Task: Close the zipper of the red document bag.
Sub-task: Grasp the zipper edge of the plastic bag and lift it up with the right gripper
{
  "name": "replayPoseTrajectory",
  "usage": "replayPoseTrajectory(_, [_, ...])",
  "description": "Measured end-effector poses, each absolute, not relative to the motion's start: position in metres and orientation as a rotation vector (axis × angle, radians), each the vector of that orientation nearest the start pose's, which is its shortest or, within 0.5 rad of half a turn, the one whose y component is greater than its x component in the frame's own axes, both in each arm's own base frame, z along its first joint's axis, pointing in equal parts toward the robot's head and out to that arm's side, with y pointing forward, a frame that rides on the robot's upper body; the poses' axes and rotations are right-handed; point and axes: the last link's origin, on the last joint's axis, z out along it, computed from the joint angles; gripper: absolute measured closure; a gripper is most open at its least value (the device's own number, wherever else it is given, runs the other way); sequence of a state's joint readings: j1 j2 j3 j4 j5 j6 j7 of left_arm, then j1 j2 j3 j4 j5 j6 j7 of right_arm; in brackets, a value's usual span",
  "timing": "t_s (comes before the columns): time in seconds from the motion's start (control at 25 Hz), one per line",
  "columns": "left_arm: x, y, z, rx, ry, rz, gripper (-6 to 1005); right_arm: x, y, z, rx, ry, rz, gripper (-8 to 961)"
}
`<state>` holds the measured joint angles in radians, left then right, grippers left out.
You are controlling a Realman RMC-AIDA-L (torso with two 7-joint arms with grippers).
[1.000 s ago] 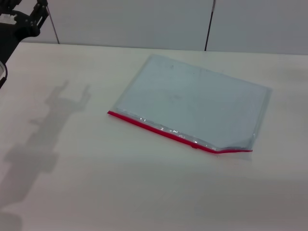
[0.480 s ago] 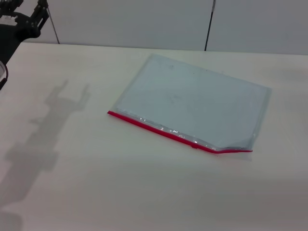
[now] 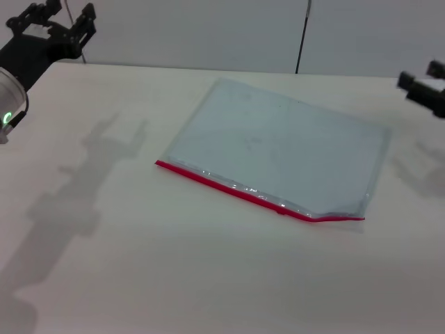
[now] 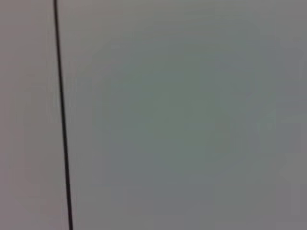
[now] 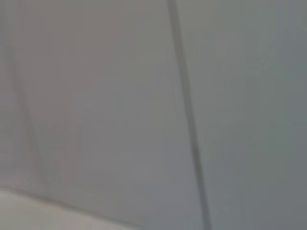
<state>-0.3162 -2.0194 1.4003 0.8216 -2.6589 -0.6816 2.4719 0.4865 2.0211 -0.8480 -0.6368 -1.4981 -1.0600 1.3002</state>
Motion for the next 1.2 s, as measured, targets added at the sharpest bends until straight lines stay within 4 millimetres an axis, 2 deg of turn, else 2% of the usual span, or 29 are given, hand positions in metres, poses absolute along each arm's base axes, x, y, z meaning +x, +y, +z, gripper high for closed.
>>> replayPoseTrajectory(0.28, [-0.265, 0.399, 0.066, -1.77, -0.421, -0.695, 401, 0.271, 0.37, 0.035, -2.428, 0.492, 0.636, 220])
replayPoseTrajectory(0.6, [-0.261, 0.402, 0.067, -1.782, -0.388, -0.66, 405, 0.27, 0.348, 0.022, -2.678, 0.384, 0.478, 220])
replayPoseTrajectory(0.88, [-0.258, 0.404, 0.069, -1.79, -0.371, -0.635, 407, 0.272, 0.347, 0.021, -2.744, 0.34, 0.358, 220])
replayPoseTrajectory(1.2, [-0.254, 0.404, 0.071, -1.787, -0.364, -0.639, 411, 0.278, 0.351, 0.012, -2.753, 0.332, 0.247, 219])
